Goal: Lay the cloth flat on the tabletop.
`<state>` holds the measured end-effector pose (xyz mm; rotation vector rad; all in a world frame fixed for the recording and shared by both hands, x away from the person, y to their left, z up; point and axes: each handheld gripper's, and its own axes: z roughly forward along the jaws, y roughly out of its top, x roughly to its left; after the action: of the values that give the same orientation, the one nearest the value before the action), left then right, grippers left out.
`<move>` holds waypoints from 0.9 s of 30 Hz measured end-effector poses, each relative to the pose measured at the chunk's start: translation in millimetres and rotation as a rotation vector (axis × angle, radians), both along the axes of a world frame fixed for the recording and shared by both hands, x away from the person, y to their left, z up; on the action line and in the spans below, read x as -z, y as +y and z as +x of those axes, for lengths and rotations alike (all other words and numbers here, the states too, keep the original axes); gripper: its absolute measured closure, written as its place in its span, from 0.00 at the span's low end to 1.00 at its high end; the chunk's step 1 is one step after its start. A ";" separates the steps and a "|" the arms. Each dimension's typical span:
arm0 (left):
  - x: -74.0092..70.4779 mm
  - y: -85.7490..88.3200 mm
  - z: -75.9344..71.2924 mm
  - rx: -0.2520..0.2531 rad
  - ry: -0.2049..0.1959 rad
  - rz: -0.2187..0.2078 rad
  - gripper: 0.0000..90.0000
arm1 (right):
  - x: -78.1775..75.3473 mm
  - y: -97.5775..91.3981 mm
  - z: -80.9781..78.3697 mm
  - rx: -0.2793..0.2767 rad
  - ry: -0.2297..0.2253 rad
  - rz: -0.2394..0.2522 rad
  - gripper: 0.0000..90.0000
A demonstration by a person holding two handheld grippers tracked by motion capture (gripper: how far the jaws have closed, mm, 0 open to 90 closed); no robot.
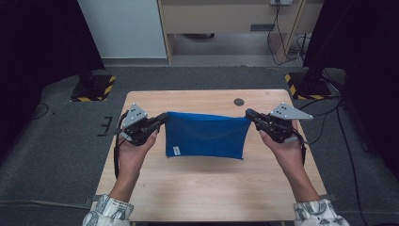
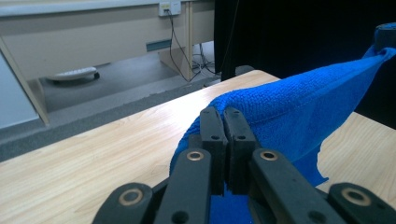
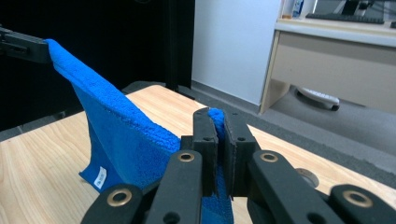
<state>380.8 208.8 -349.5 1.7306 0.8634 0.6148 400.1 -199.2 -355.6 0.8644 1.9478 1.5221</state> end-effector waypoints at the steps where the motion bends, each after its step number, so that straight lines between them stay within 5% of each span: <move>1: -1.5 -0.6 -2.5 0.002 -0.005 -0.001 0.98 | -1.7 -1.4 -2.6 -0.001 -0.008 0.001 0.95; 15: -24.1 -7.5 -43.0 0.064 -0.080 -0.030 0.98 | -31.2 -19.2 -46.4 -0.033 -0.082 0.014 0.95; 18: -23.8 -8.0 -44.2 0.074 -0.068 -0.029 0.98 | -34.6 -20.1 -49.1 -0.034 -0.080 0.000 0.95; 23: -12.7 -9.9 -30.8 0.062 -0.020 -0.006 0.98 | -26.0 -19.8 -35.4 -0.034 -0.031 -0.028 0.95; 27: 9.3 -12.6 -6.8 0.033 0.048 0.027 0.98 | 2.5 -15.0 -7.7 -0.029 0.047 -0.073 0.95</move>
<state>374.0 196.2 -358.8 1.7866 0.8620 0.5673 392.4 -214.2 -358.0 0.8510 2.0450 1.4491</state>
